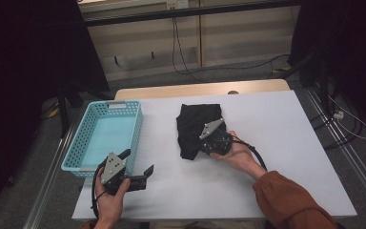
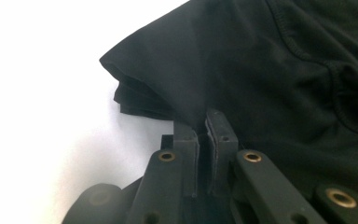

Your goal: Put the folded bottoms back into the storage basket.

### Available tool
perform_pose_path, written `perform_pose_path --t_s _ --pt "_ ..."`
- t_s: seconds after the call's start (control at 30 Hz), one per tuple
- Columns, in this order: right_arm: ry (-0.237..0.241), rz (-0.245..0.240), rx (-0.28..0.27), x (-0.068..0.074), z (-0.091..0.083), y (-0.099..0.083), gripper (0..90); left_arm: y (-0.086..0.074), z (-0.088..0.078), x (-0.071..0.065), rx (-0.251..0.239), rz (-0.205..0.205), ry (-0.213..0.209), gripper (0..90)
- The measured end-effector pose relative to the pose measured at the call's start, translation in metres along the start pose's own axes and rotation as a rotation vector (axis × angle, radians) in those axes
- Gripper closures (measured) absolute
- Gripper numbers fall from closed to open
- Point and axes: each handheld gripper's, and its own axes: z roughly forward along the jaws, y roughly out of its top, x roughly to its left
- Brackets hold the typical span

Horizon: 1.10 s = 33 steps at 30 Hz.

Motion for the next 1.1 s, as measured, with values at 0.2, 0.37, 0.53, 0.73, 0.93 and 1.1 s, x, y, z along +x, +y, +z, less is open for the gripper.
perform_pose_path --t_s 0.2,0.37,0.53,0.73,0.93,1.1 --pt "0.017 0.004 -0.016 0.001 -0.007 0.0 85.6 0.0 0.001 -0.001 0.011 0.005 -0.009 3.3" --pt "0.021 -0.022 -0.011 0.005 -0.009 0.001 85.6 0.0 0.002 -0.002 0.008 0.009 -0.019 3.3" --pt "0.026 -0.039 -0.001 0.01 -0.013 -0.002 85.6 0.0 0.001 -0.002 0.01 0.007 -0.018 3.4" --pt "0.029 -0.05 0.011 0.014 -0.019 -0.004 85.6 0.001 0.002 -0.004 0.016 0.012 -0.018 3.4" --pt "0.041 -0.052 0.009 0.019 -0.024 -0.009 85.6 0.003 0.004 -0.007 0.024 0.009 -0.029 3.8" --pt "0.05 -0.061 0.003 0.024 -0.029 -0.008 85.7 0.006 0.008 -0.012 0.043 0.001 -0.055 3.9"
